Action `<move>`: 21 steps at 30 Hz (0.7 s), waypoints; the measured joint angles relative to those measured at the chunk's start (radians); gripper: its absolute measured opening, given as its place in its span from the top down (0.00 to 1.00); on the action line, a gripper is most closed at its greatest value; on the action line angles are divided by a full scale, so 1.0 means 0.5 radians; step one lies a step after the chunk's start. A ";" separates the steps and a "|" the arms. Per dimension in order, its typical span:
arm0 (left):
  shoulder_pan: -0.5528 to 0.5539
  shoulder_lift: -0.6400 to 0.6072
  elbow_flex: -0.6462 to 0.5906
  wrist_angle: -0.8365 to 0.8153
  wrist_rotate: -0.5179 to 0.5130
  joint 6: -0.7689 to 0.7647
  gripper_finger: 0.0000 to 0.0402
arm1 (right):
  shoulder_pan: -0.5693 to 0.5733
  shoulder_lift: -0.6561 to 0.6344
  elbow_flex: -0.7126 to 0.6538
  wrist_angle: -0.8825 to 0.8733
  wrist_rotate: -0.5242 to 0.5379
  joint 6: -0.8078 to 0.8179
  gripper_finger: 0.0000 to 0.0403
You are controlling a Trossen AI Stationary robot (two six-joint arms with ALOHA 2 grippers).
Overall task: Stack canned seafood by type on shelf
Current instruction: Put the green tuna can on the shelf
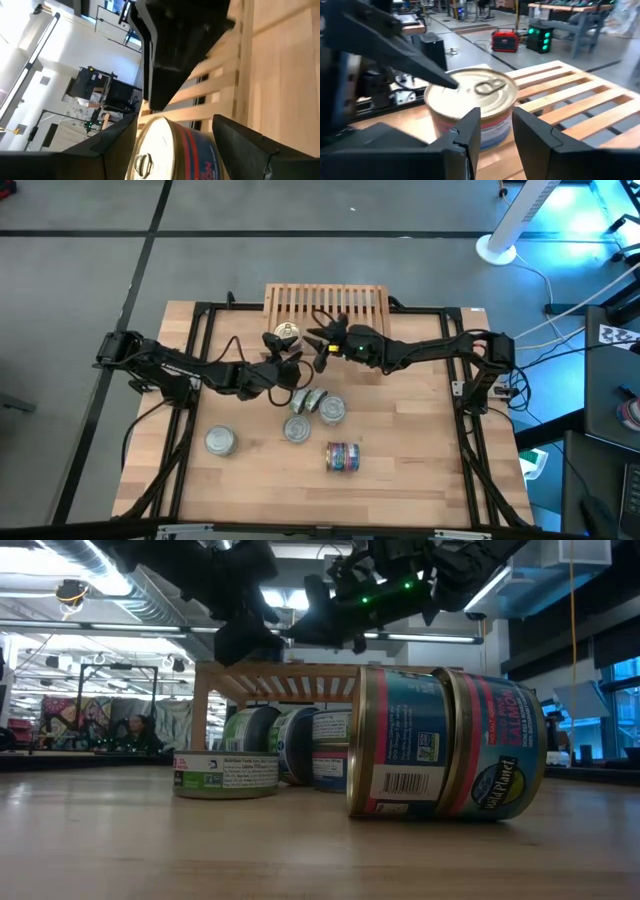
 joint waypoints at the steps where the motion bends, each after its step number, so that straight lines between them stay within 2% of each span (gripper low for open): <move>1: -0.011 0.001 0.000 0.034 0.000 0.000 0.36 | 0.000 -0.002 0.000 0.000 0.017 -0.035 0.71; 11: -0.221 0.000 0.000 0.411 -0.055 -0.070 0.36 | 0.001 -0.266 -0.001 -0.412 0.035 -0.129 0.71; 16: -0.365 0.000 0.001 0.468 -0.126 -0.449 0.36 | 0.001 -0.427 -0.001 -0.625 0.020 -0.130 0.71; 21: -0.521 0.000 0.000 0.464 -0.153 -1.053 0.36 | 0.001 -0.588 -0.002 -0.791 -0.065 -0.135 0.71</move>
